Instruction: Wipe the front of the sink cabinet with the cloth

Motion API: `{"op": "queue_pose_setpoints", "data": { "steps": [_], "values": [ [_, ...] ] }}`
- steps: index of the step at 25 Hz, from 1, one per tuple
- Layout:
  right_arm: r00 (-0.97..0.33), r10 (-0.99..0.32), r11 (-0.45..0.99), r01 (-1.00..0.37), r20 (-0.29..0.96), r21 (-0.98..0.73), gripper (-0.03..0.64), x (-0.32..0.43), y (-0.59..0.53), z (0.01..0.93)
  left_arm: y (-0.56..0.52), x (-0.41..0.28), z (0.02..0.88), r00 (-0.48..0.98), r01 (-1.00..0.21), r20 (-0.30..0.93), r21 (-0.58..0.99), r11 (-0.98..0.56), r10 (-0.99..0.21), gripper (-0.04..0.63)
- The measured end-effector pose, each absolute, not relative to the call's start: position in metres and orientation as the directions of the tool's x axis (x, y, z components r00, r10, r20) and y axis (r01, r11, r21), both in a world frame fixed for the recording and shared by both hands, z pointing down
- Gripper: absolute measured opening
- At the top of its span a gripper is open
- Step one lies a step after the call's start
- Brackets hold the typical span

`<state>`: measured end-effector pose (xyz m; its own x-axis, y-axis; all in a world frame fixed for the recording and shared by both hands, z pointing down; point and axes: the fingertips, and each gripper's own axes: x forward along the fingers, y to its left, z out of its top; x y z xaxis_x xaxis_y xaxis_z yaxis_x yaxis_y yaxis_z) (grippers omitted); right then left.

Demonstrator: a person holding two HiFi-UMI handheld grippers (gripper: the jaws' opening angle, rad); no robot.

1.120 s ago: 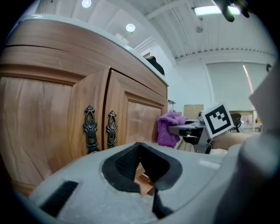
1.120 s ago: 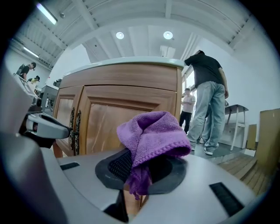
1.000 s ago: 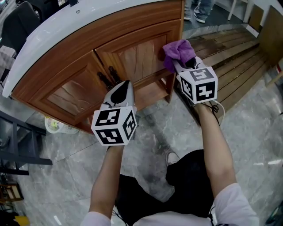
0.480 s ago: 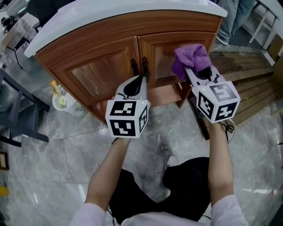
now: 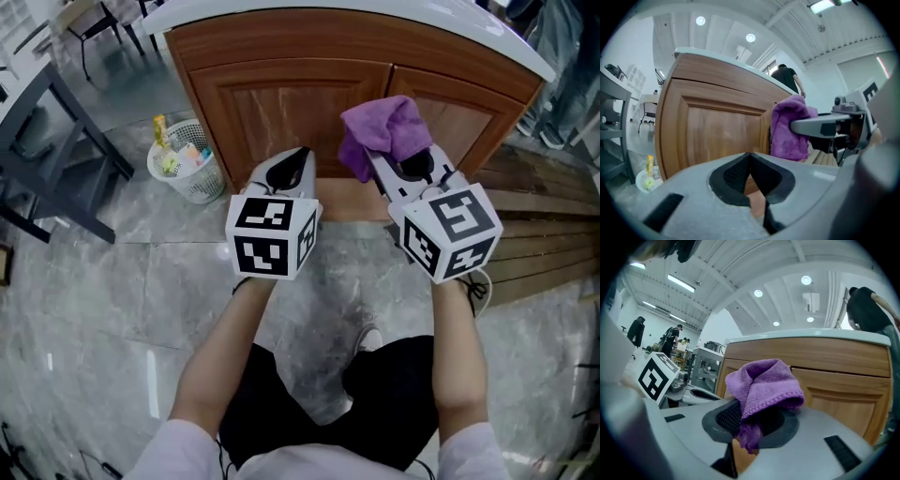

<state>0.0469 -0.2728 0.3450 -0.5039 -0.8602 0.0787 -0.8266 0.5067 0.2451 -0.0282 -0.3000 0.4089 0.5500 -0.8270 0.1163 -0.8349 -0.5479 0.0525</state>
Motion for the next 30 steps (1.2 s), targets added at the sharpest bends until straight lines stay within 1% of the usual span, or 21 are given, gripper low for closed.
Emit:
{"op": "queue_pose_setpoints", "data": {
  "steps": [7,12,15,19,23,30],
  "values": [
    [-0.643,-0.751,0.659,-0.714,0.151,0.237,0.067,-0.052,-0.284,0.394,-0.295,-0.109,0.429,0.428,-0.904,0.139,0.051,-0.425,-0.893,0.005],
    [-0.721,-0.674,0.737,-0.642,0.162,0.211,0.067,-0.115,-0.291,0.424,-0.286,-0.161,0.443,0.346,-0.938,0.160,0.057,-0.342,-0.924,0.005],
    [-0.740,-0.649,0.759,-0.617,0.177,0.205,0.067,-0.144,-0.300,0.441,-0.280,-0.182,0.448,0.308,-0.951,0.171,0.049,-0.304,-0.936,0.005],
    [-0.737,-0.652,0.758,-0.622,0.179,0.198,0.067,-0.165,-0.313,0.461,-0.270,-0.197,0.452,0.276,-0.961,0.186,0.036,-0.275,-0.943,0.005],
    [-0.728,-0.654,0.756,-0.624,0.203,0.198,0.067,-0.176,-0.321,0.474,-0.264,-0.200,0.455,0.276,-0.961,0.202,0.038,-0.274,-0.940,0.005],
    [-0.713,-0.669,0.742,-0.625,0.210,0.242,0.067,-0.168,-0.322,0.476,-0.265,-0.185,0.451,0.301,-0.953,0.198,0.028,-0.302,-0.933,0.005]
  ]
}}
